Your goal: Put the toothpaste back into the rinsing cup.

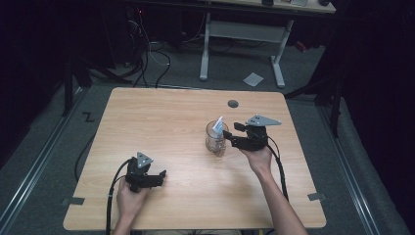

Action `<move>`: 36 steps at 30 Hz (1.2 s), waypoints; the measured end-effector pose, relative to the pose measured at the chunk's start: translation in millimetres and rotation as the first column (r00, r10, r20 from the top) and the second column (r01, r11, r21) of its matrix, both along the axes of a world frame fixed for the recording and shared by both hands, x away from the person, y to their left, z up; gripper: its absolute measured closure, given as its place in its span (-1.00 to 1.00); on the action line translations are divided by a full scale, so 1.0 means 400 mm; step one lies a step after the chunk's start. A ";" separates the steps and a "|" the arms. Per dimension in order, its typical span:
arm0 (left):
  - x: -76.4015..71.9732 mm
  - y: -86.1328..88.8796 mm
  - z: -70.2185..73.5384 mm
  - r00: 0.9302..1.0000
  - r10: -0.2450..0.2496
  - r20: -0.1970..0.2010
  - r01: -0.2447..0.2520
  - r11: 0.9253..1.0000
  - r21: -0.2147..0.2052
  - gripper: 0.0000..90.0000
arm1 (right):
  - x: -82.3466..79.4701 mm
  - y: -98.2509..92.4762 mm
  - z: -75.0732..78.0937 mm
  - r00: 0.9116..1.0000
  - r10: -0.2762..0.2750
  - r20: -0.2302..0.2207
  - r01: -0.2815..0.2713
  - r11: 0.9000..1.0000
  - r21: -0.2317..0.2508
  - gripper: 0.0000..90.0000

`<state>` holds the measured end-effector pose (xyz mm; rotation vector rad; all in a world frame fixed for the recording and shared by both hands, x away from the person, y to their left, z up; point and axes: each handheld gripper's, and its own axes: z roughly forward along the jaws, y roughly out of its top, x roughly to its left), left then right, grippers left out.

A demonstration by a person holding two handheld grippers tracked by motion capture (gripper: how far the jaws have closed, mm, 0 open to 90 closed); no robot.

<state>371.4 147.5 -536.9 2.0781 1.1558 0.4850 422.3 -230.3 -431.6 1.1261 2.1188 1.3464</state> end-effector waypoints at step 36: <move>0.000 0.000 0.000 1.000 0.000 0.000 0.000 1.000 -0.001 -0.65 | -0.049 -0.077 0.044 0.998 -0.038 0.043 0.036 0.998 0.043 -0.14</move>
